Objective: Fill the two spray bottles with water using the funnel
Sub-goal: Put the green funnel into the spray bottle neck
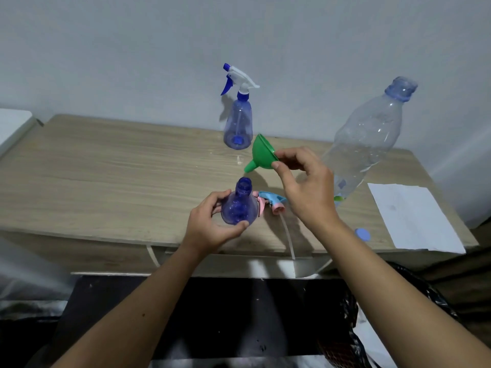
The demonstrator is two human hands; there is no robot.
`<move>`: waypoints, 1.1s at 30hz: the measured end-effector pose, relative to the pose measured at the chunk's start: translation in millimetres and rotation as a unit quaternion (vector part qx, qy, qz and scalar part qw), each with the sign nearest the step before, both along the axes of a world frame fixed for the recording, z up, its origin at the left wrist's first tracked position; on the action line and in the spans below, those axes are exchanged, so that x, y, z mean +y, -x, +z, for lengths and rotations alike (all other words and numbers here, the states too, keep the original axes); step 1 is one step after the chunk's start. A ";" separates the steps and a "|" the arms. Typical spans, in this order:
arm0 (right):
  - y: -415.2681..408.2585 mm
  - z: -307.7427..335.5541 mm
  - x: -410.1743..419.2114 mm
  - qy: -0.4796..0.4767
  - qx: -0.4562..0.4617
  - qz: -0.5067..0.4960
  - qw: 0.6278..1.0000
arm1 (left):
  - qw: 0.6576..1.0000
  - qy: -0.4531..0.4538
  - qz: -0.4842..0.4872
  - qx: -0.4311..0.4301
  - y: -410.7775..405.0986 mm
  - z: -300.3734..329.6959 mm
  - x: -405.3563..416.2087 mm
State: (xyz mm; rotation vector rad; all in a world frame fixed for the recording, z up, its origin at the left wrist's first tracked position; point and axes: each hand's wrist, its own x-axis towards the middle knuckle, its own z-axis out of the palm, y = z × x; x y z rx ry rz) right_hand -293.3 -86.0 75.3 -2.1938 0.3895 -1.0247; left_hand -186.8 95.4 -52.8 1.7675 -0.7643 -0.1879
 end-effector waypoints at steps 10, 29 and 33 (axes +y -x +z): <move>22.0 8.6 13.7 0.064 0.014 0.066 0.996 | 0.998 -0.001 0.010 0.060 5.8 0.1 -1.6; 6.5 -7.4 16.0 0.055 0.059 0.117 0.990 | 0.998 0.013 0.007 0.060 5.4 -1.3 -1.8; 4.1 -6.5 16.6 0.071 0.074 0.129 0.986 | 0.998 0.013 0.007 0.058 4.4 -2.0 -2.0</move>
